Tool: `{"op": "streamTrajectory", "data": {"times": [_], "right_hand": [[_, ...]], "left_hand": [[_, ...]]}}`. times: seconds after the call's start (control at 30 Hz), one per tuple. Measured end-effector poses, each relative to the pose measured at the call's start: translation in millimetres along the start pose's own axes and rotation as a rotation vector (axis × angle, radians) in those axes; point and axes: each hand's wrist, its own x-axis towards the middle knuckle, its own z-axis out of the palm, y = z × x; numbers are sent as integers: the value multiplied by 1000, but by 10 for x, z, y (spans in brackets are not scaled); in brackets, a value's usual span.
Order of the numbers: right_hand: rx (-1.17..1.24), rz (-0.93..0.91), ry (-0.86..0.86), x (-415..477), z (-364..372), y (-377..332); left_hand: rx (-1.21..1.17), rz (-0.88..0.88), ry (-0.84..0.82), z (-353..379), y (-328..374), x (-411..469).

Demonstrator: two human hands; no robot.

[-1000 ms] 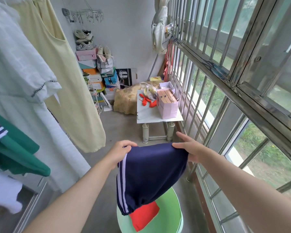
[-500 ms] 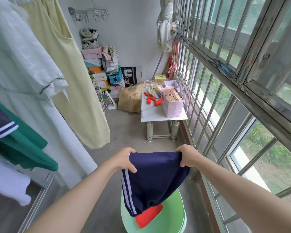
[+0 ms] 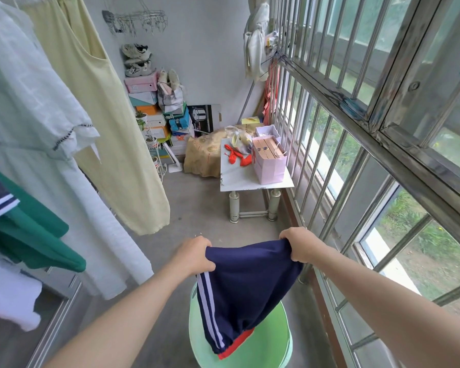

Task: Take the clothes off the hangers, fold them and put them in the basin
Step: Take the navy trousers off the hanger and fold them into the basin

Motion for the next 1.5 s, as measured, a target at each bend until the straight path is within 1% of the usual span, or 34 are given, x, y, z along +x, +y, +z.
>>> {"op": "streamTrajectory", "data": {"times": [0.07, 0.1, 0.13, 0.17, 0.23, 0.3, 0.37, 0.43, 0.5, 0.57, 0.6, 0.7, 0.8, 0.87, 0.97, 1.07, 1.1, 1.13, 1.17, 1.2, 1.27, 1.3, 1.33, 1.43, 1.5], "right_hand": [[69, -1, -6, -17, -26, 32], [140, 5, -13, -22, -42, 55], [261, 27, -26, -30, -58, 86], [448, 58, -39, -74, -103, 99], [959, 152, -48, -182, -211, 114], [1445, 179, -47, -262, -288, 120], [1780, 212, -61, -306, -287, 113], [1949, 200, -167, -321, -178, 103], [1933, 153, -320, -333, 36, 92], [1797, 71, -465, -355, 240, 139], [1724, 22, -522, -367, 323, 156], [1606, -77, -647, -405, 483, 138], [1607, -68, -696, -426, 524, 30], [1685, -1, -639, -411, 494, -27], [1819, 84, -458, -357, 337, -84], [1863, 158, -308, -270, 31, -172], [1882, 191, -263, -226, -74, -178], [1890, 225, -233, -175, -157, -178], [1885, 258, -222, -134, -230, -172], [1858, 283, -214, -86, -258, -161], [1738, 349, -184, 6, -301, -135], [1661, 395, -170, 35, -286, -112], [1591, 426, -159, 60, -266, -86], [1500, 429, -120, 57, -181, -41], [1481, 394, -115, 51, -149, -48]], "left_hand": [[-2, 37, -1, -8, -28, 23], [-40, 54, -14, -33, -42, 26], [-127, 59, -29, -73, -51, 26], [-250, 50, -50, -139, -50, 6], [-531, 9, -101, -332, -11, -58], [-759, -12, -125, -509, 41, -92], [-973, -9, -153, -613, 94, -100], [-1168, -53, -186, -650, 129, -84], [-1320, -160, -235, -643, 125, -78], [-1405, -266, -242, -597, 85, -76], [-1426, -307, -221, -562, 53, -70], [-1452, -405, -140, -481, -11, -87], [-1467, -422, -168, -478, 3, -126], [-1510, -422, -143, -488, 21, -128], [-1623, -400, -98, -509, 54, -81], [-1877, -304, -15, -542, 0, 2], [-1968, -281, -6, -522, -39, 30], [-2029, -270, -43, -467, -68, 42], [-2022, -289, -107, -371, -95, 43], [-1966, -313, -208, -246, -105, 19], [-1881, -311, -386, -20, -63, -34], [-1843, -325, -403, 46, -17, -43], [-1754, -329, -372, 67, 41, -43], [-1403, -393, -140, 153, 172, -16], [-1310, -451, -44, 188, 194, 3]]}}
